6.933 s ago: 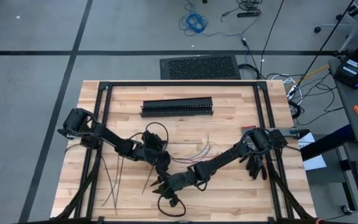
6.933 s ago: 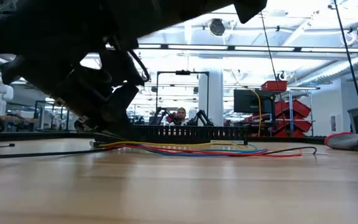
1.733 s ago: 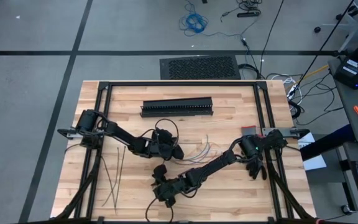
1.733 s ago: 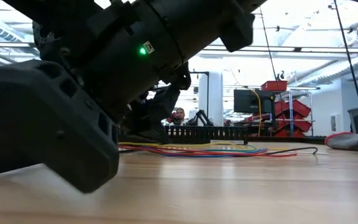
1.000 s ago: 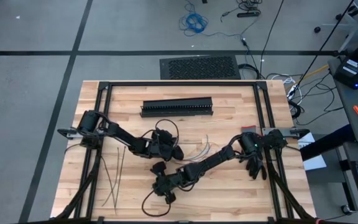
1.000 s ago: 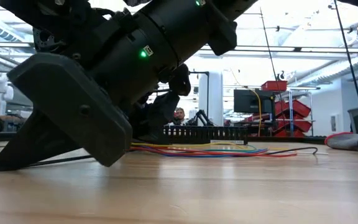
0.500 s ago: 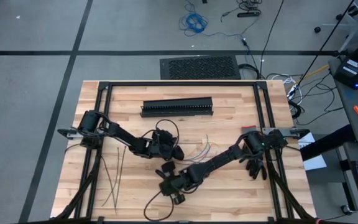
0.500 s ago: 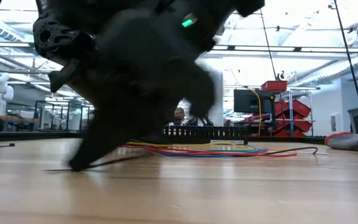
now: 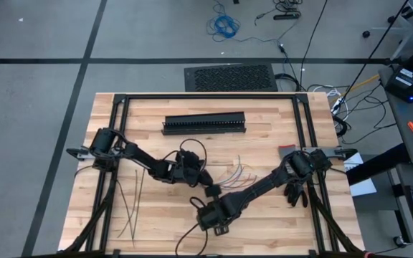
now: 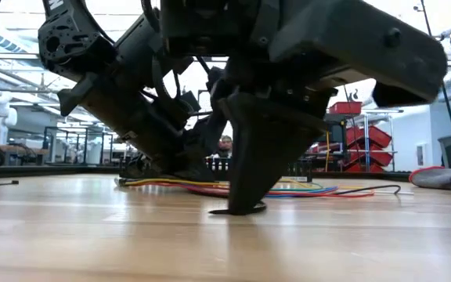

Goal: Ziptie cables
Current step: Wrap the zip tie around the cable wires

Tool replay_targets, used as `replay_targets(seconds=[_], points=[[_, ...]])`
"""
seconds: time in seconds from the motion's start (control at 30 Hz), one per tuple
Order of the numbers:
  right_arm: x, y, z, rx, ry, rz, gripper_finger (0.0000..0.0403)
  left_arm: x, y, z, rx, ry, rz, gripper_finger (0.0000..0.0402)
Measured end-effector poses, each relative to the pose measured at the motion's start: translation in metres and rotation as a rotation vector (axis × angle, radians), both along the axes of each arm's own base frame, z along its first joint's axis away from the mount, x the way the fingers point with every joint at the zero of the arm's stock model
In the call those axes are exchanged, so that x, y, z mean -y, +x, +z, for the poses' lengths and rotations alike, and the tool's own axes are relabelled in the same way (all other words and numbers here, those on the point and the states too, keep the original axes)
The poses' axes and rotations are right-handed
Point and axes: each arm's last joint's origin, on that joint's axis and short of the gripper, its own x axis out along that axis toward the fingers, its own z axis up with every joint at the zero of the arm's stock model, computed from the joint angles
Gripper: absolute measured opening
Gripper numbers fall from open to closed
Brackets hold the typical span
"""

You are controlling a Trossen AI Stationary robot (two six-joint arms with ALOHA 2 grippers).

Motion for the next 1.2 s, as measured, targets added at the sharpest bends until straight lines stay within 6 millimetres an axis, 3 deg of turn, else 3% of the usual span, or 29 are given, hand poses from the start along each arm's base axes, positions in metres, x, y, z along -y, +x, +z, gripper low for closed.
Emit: replay_targets(seconds=[0.3,0.6,0.87,1.2], points=[[-0.003,-0.017,0.008,-0.083,-0.051,-0.03,0.0,0.01,-0.002,0.0,0.001,-0.004,-0.03,0.0],[-0.014,-0.027,0.034,0.02,-0.092,-0.035,0.0,0.018,0.004,0.01,0.125,-0.023,-0.048,0.0],[-0.032,-0.041,0.046,0.101,-0.174,-0.028,0.0001,0.019,0.003,0.009,0.106,0.001,-0.053,0.0],[-0.056,-0.056,0.047,0.194,-0.21,-0.07,0.0045,0.033,0.0,0.013,0.145,0.049,-0.032,0.0]])
